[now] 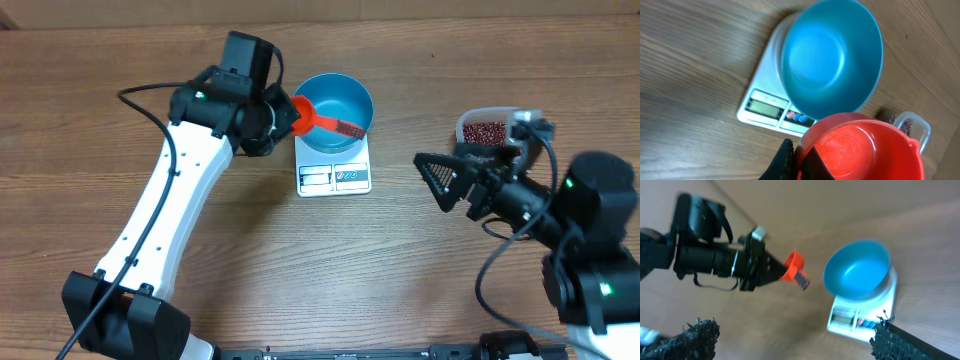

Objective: Scoop item into bowl and weigh 150g on scale
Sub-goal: 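Reach the right gripper to the scoop handle and grasp it from the left gripper, then release the scoop from the left gripper and carry it right toward the bean tub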

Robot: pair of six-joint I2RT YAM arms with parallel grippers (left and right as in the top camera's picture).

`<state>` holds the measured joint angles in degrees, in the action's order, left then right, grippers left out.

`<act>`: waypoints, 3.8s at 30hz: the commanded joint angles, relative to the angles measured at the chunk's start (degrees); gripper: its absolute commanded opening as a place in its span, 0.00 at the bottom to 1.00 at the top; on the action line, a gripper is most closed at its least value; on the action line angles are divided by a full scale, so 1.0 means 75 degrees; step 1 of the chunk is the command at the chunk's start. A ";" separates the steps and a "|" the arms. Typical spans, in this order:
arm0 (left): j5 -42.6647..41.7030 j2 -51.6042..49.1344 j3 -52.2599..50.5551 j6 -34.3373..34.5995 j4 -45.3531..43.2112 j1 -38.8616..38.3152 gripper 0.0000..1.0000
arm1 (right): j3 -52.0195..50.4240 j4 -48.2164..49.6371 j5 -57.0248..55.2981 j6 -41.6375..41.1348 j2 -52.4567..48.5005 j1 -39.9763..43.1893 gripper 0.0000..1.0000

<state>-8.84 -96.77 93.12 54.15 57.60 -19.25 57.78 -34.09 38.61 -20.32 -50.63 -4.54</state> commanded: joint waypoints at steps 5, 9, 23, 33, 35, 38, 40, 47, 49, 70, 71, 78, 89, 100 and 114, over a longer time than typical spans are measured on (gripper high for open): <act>-0.0233 -0.0038 -0.0012 0.0356 -0.0166 -0.0624 0.04 | 0.0108 0.0079 0.1046 -0.0560 -0.1183 -0.0038 0.88; -0.0227 -0.0041 -0.0012 0.0527 -0.0172 -0.0950 0.04 | 0.0108 0.0143 0.1151 -0.0962 -0.1737 -0.0038 0.77; -0.0210 -0.0047 -0.0012 0.1565 -0.0344 -0.1568 0.04 | 0.0105 0.0717 0.1122 -0.1728 -0.2218 -0.0047 0.56; -0.0172 -0.0058 -0.0012 0.1763 -0.0484 -0.1859 0.04 | 0.0105 0.0761 0.1189 -0.1862 -0.2218 -0.0047 0.43; -0.0166 -0.0058 -0.0012 0.1760 -0.0554 -0.1880 0.04 | 0.0105 0.0755 0.1236 -0.1862 -0.2218 -0.0047 0.41; -0.0169 -0.0058 -0.0012 0.1760 -0.0597 -0.1888 0.04 | 0.0105 0.0764 0.1271 -0.1862 -0.2218 -0.0047 0.36; -0.0169 -0.0058 -0.0012 0.1760 -0.0597 -0.1888 0.04 | 0.0105 0.0761 0.1274 -0.1862 -0.2218 -0.0047 0.34; -0.0169 -0.0061 -0.0012 0.1760 -0.0656 -0.1888 0.04 | 0.0105 0.0833 0.1291 -0.1865 -0.2218 -0.0277 0.33; -0.0169 -0.0061 -0.0012 0.1760 -0.0662 -0.1888 0.04 | 0.0105 0.0924 0.1288 -0.1871 -0.2218 -0.0376 0.33; -0.0466 -0.0061 -0.0012 0.1754 -0.0664 -0.1897 0.04 | 0.0105 0.1137 0.1268 -0.1985 -0.2553 -0.0481 0.20; -0.0478 -0.0061 -0.0012 0.1751 -0.0664 -0.1897 0.04 | 0.0105 0.1139 0.1268 -0.1988 -0.2556 -0.0481 0.20; -0.0635 -0.0061 -0.0012 0.1609 -0.0670 -0.1897 0.04 | 0.0105 0.1236 0.1271 -0.1988 -0.2567 -0.0490 0.18; -0.0632 -0.0061 -0.0012 0.1609 -0.0670 -0.1897 0.04 | 0.0105 0.1282 0.1271 -0.2040 -0.2567 -0.0490 0.08; -0.0583 -0.0061 -0.0012 0.1606 -0.0664 -0.1880 0.82 | 0.0105 0.1274 0.1183 -0.2040 -0.2567 -0.0490 0.04; -0.0166 -0.0038 0.0006 -0.0860 -0.0702 -0.0440 1.00 | 0.0108 0.0460 0.0344 -0.0551 -0.2567 0.0679 0.04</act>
<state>-11.53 -96.77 93.12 57.49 52.60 -25.96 57.78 -30.24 42.78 -30.85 -69.78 -1.87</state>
